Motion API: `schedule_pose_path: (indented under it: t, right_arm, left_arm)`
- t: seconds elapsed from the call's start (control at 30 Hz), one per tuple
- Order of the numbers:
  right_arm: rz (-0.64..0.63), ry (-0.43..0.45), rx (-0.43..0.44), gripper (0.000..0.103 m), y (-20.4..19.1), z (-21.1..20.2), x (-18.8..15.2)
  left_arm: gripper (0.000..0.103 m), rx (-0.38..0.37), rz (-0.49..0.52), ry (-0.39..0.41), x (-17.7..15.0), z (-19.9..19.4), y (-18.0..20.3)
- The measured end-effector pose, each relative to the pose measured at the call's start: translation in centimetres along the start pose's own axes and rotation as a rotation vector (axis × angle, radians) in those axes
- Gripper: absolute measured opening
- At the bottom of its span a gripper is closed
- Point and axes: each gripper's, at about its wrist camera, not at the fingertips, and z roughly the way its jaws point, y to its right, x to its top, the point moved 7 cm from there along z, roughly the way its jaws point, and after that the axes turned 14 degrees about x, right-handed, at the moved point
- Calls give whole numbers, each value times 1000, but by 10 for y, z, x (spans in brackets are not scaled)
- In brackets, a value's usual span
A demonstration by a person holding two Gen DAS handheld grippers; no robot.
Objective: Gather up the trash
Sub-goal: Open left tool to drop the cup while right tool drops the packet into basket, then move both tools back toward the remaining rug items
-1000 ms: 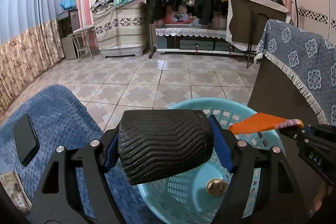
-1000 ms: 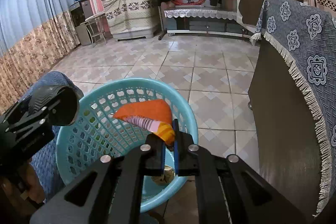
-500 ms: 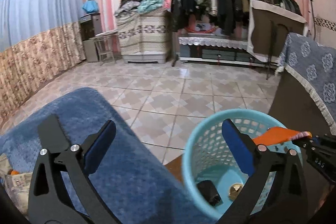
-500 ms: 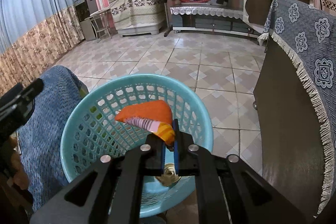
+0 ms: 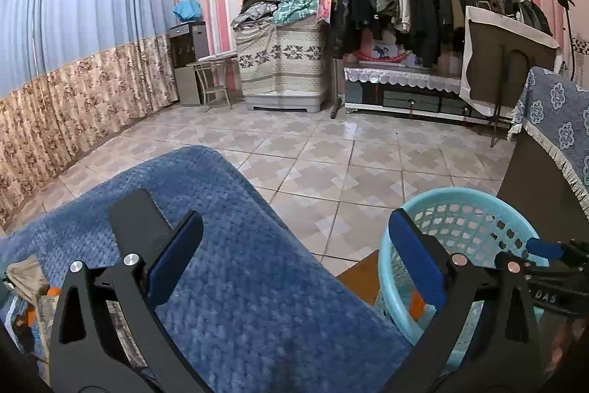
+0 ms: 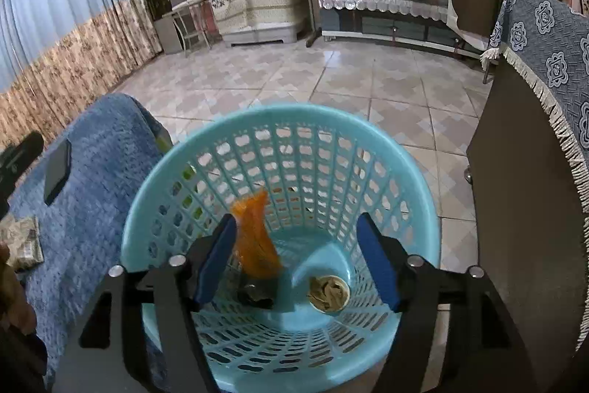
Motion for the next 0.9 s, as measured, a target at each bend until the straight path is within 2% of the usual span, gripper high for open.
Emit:
schedule_pose_path:
  t: [0.07, 0.2, 0.5, 0.9]
  right_arm:
    - [10, 19, -1, 83, 0, -3, 1]
    - [12, 54, -15, 91, -1, -9, 6]
    - [-25, 116, -42, 94, -8, -19, 15]
    - [-52, 190, -59, 94, -33, -28, 16]
  left_arm:
    - [98, 4, -7, 0, 0, -1, -7]
    - [98, 12, -33, -8, -1, -4, -20]
    - [98, 50, -67, -22, -9, -15, -57]
    - [98, 137, -125, -41, -30, -36, -134]
